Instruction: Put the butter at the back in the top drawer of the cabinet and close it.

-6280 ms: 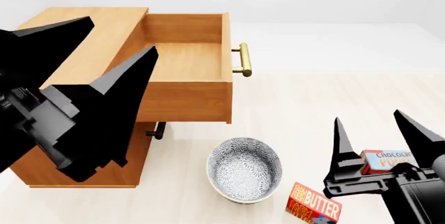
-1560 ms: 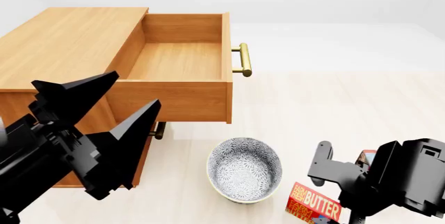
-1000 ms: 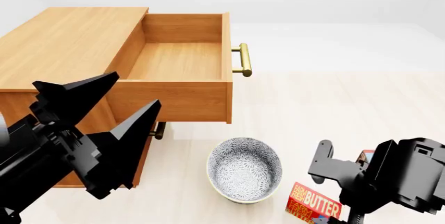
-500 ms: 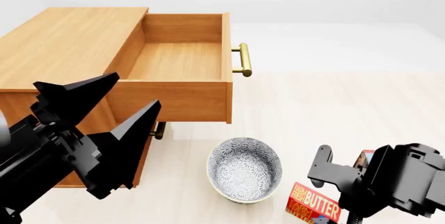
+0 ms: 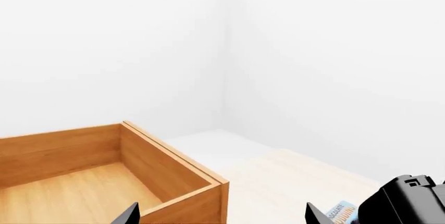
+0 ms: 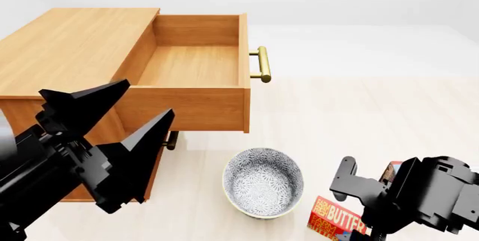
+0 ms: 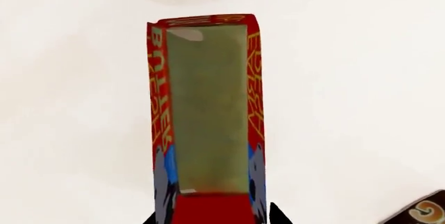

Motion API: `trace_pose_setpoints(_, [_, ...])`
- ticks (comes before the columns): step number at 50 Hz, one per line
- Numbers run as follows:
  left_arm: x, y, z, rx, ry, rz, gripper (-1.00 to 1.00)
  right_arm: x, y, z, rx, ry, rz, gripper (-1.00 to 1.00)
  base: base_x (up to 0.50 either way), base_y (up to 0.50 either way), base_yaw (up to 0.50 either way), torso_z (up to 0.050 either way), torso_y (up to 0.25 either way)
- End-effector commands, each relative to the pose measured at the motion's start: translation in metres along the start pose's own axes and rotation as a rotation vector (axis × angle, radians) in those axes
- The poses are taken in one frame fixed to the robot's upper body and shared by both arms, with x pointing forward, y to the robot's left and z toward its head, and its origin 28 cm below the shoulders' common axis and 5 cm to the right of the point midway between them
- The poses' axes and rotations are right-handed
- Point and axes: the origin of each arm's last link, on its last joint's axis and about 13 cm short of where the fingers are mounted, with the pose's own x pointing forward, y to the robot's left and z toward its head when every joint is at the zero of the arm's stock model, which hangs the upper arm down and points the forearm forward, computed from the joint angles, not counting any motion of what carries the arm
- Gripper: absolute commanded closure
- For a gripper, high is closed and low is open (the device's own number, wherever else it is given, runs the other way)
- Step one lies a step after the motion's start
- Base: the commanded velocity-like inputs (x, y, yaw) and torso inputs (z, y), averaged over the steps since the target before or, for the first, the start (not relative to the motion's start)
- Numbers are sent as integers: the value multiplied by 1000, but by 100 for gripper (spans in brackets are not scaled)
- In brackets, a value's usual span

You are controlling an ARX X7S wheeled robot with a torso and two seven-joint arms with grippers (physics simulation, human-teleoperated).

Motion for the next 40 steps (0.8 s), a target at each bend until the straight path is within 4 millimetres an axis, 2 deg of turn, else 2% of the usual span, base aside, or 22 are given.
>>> trace_pose_setpoints(1, [0, 0, 0, -1, 1, 1, -100, 1, -3, 3, 6, -33, -29, 100, 0, 0, 0, 0, 0])
trace_pose_setpoints(21, [0, 0, 0, -1, 1, 0, -100, -3, -3, 3, 1, -61, -58, 100, 1, 0, 1, 0, 0])
trace_pose_setpoints(40, [0, 0, 0, -3, 4, -3, -100, -41, 8, -5, -43, -78, -132, 100, 1, 0, 0, 0, 0])
